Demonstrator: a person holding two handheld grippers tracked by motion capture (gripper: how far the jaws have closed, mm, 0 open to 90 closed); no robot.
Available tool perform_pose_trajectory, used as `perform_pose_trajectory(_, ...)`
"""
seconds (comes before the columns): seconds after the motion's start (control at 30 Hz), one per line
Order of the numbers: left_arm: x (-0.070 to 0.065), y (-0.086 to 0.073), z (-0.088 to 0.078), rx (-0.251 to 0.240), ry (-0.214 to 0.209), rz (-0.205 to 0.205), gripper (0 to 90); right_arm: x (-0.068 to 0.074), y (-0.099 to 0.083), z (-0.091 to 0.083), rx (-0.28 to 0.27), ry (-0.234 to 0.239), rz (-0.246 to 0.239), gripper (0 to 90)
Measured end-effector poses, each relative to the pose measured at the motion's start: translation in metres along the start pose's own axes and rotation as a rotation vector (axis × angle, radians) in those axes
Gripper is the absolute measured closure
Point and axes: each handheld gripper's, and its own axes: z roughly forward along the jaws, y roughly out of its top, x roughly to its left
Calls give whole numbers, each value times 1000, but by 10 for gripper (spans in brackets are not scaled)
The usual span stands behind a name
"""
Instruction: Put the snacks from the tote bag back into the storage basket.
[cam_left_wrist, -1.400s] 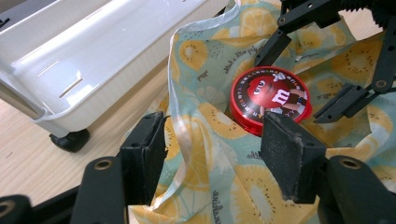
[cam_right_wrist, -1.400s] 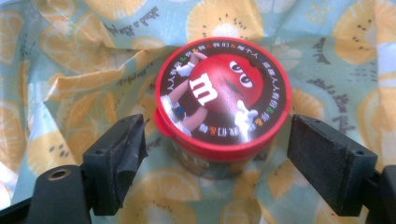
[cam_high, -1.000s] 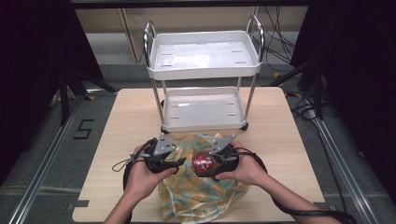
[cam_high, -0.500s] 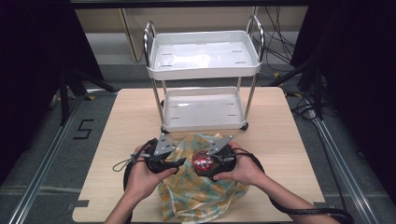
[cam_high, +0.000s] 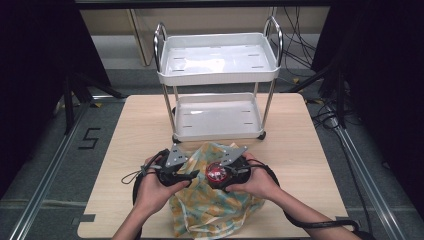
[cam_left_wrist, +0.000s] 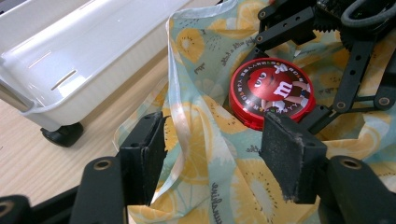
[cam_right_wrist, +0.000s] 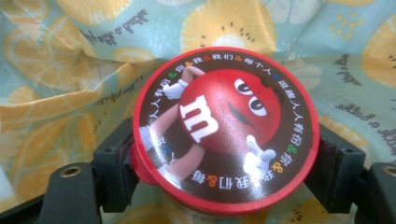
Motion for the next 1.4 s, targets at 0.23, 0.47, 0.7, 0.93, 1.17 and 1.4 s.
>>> perform_pose_trajectory(0.23,-2,-1,2,3,0,-18,395,1,-1,0,-13,-10,-18,257)
perform_pose_trajectory(0.47,-2,-4,5,30,-13,15,405,0,-1,-1,-19,-4,-23,258)
perform_pose_trajectory(0.7,-7,-5,11,62,-23,48,423,0,-1,-4,-29,-1,-23,260)
perform_pose_trajectory(0.93,-7,-5,11,65,-19,55,427,0,2,-8,-43,0,-19,261)
perform_pose_trajectory(1.17,-9,-5,12,60,-19,54,431,-1,9,-19,-72,3,-21,260)
perform_pose_trajectory(1.4,-8,-5,12,72,-22,66,436,-1,15,-30,-93,11,19,260)
